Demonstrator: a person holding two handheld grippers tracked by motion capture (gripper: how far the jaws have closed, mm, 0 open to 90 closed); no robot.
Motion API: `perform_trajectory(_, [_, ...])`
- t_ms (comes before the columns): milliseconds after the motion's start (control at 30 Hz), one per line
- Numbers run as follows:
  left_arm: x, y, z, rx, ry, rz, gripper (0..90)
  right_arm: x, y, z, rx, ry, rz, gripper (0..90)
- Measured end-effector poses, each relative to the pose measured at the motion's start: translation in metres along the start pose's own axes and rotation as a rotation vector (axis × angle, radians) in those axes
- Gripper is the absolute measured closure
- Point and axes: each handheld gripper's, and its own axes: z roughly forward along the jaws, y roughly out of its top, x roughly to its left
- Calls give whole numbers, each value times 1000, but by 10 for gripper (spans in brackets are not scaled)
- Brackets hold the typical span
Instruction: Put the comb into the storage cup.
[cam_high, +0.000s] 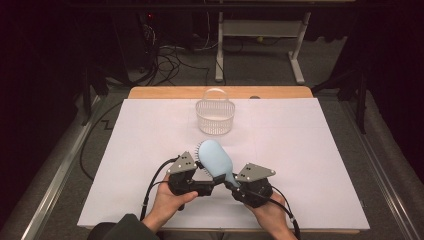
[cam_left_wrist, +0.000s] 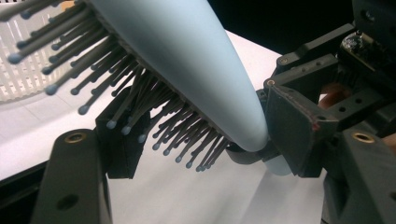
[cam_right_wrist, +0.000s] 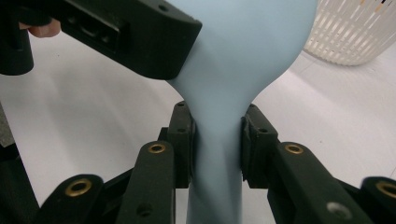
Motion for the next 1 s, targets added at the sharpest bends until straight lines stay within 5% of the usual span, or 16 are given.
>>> perform_trajectory(367, [-1,2,-8,-47,-37,-61,424,3,2,2,-5,8,-10,707])
perform_trajectory(1000, [-3,7,-16,-28,-94,-64,523,5,3,4,-6,25,-29,705])
